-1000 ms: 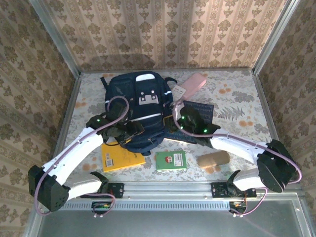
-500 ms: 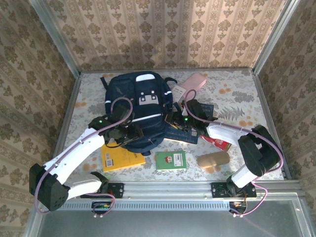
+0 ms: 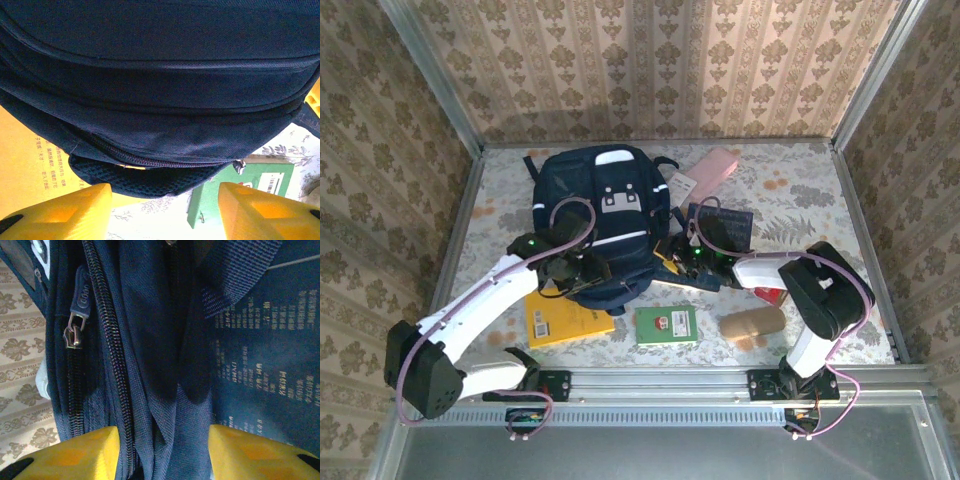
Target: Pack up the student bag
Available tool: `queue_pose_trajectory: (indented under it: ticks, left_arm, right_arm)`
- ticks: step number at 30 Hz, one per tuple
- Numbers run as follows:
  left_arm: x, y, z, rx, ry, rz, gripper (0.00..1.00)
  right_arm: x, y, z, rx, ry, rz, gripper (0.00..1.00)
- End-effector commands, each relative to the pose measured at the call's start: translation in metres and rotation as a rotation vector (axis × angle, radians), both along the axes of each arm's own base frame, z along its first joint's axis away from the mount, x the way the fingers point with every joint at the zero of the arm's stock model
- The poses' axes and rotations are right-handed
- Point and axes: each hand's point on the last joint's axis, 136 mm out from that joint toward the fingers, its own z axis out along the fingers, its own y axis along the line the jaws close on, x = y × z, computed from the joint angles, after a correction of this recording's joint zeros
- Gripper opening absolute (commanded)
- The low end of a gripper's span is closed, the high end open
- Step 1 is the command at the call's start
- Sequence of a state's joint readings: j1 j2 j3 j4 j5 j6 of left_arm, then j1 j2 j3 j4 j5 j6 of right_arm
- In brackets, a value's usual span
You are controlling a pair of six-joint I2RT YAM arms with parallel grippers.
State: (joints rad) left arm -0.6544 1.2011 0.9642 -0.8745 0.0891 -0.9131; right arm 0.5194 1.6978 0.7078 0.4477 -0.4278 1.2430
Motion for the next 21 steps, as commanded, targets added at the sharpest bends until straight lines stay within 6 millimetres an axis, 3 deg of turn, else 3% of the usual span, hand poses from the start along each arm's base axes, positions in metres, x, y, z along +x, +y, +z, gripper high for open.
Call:
queue_pose_trajectory:
  ticks: [1,6,11,16,21]
  left_arm:
    - [0.004,0.000,0.002,0.018,-0.022,-0.020,0.59]
    - [0.005,-0.003,-0.003,0.019,-0.016,-0.032,0.58]
    - [0.005,-0.005,-0.001,0.026,-0.024,-0.060,0.58]
    - [0.002,-0.011,0.015,0.032,-0.041,-0.092,0.60]
    - [-0.002,-0.013,0.035,0.045,-0.034,-0.110,0.62]
  right_arm:
    - [0.004,0.004,0.011,0.061,-0.031,-0.004,0.53]
    - [0.009,0.022,0.016,0.129,-0.047,0.017,0.50]
    - [0.014,0.051,0.038,0.215,-0.102,0.062,0.33]
    - [0.024,0.043,0.069,0.203,-0.169,0.000,0.00]
    - [0.032,0.039,0.099,0.206,-0.172,-0.086,0.00]
